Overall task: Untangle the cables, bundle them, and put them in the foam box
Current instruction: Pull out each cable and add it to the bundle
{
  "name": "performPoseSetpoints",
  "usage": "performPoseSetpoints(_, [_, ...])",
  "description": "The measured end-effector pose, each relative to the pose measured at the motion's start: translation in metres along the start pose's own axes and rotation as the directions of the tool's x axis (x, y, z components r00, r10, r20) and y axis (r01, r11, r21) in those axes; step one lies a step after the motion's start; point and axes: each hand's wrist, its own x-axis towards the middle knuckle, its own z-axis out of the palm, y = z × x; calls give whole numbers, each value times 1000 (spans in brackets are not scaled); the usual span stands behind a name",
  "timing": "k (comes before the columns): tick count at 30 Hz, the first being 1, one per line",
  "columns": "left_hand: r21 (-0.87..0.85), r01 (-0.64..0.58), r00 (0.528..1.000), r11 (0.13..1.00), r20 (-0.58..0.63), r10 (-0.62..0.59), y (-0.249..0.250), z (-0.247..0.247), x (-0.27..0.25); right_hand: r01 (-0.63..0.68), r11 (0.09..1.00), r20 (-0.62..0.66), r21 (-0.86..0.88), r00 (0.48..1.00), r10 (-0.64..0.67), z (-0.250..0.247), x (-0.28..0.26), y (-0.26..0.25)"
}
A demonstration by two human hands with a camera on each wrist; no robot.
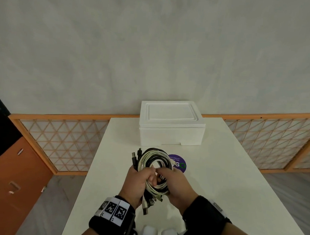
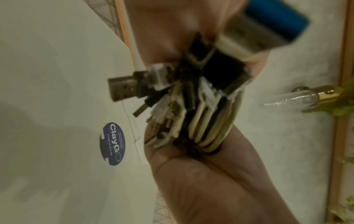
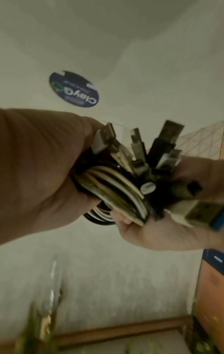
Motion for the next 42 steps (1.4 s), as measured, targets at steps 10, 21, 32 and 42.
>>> performPoseSetpoints(10, [144, 73, 996, 987, -54, -66, -2, -1, -2, -40, 952, 155, -304, 984, 91, -22, -14, -7])
performPoseSetpoints(21, [356, 9, 990, 934, 130, -59, 18, 12, -2, 493, 348, 380, -797, 858, -344, -26, 8, -43])
performPoseSetpoints(32, [97, 27, 916, 995, 396, -63, 25, 18, -1, 279, 918, 383, -282, 910, -159, -32, 11, -39])
performPoseSetpoints(42, [197, 28, 946, 980, 310, -89, 25, 28, 12, 219, 837, 249, -502, 963, -103, -37, 27, -59])
